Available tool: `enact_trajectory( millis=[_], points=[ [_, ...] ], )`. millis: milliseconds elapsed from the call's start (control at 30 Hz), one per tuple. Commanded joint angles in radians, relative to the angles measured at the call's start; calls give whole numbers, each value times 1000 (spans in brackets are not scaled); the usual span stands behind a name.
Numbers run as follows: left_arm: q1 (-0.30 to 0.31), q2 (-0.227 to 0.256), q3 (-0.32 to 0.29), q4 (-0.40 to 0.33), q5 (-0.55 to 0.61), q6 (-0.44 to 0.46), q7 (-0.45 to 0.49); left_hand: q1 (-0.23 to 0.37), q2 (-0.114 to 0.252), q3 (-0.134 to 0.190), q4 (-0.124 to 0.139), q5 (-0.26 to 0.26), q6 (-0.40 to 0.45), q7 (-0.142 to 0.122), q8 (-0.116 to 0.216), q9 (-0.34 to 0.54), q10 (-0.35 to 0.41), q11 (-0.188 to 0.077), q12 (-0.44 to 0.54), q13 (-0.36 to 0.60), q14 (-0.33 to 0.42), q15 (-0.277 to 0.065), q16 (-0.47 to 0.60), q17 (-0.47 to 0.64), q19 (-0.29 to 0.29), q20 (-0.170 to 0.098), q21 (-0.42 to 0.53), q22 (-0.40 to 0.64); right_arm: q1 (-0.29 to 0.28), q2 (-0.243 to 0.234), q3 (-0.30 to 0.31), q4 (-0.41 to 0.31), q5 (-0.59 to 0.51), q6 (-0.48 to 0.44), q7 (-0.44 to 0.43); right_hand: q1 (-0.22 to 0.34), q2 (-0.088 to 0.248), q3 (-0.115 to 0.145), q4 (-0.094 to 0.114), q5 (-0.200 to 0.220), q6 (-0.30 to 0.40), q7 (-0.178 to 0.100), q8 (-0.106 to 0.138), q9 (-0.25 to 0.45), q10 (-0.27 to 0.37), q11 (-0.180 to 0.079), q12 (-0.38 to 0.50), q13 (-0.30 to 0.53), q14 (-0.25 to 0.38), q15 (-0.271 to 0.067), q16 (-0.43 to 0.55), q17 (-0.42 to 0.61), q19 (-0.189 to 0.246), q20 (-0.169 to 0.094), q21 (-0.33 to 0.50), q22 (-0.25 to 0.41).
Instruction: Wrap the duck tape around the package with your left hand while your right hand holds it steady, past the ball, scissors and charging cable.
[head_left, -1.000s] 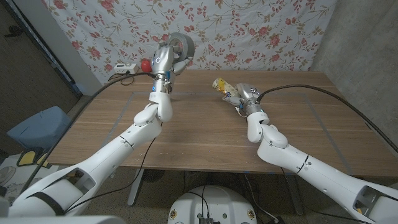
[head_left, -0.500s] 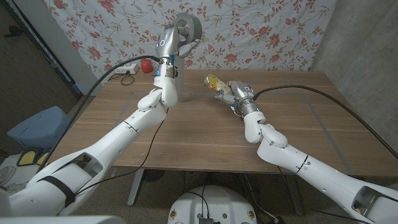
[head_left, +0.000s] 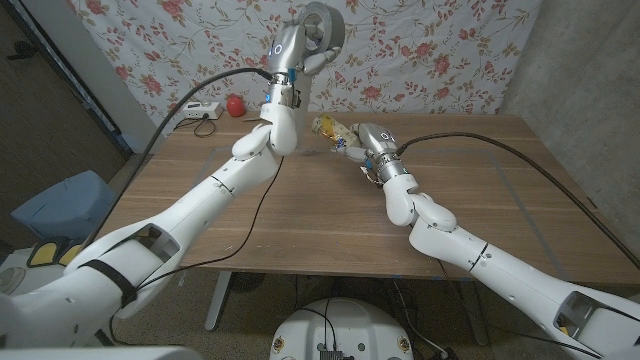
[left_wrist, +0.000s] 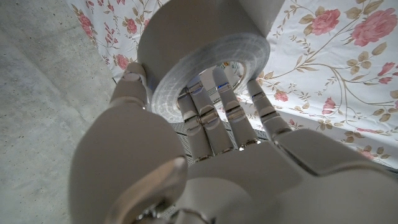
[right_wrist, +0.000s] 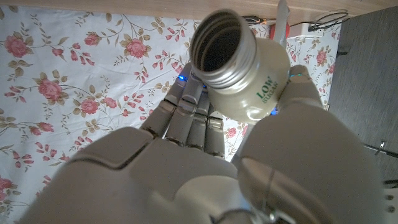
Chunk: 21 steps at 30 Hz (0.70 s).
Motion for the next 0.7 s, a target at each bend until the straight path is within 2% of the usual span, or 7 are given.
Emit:
enact_trajectory(
  millis=[33, 700],
  points=[
    [-56, -26, 35, 29, 5, -24, -44, 189, 183, 34, 39, 4, 8, -6, 52, 0, 52, -41, 7, 4, 1, -157, 0, 5, 8, -1, 4, 1, 29, 30, -12, 40, -24, 91, -2, 234, 221, 56, 58, 6, 305, -209, -1, 4, 264, -167, 3, 3, 23, -110, -3, 4, -5, -69, 8, 0],
    [-100, -48, 62, 39, 4, -42, -104, 194, 183, 27, 42, 7, 6, -9, 56, -2, 53, -41, 8, 22, -2, -156, -6, 15, 6, 0, 6, 1, 93, 75, -58, 114, -87, 150, 48, 238, 220, 49, 60, 12, 308, -211, -8, 6, 265, -169, 2, 6, 24, -110, -10, 14, -8, -69, 16, -2]
  ],
)
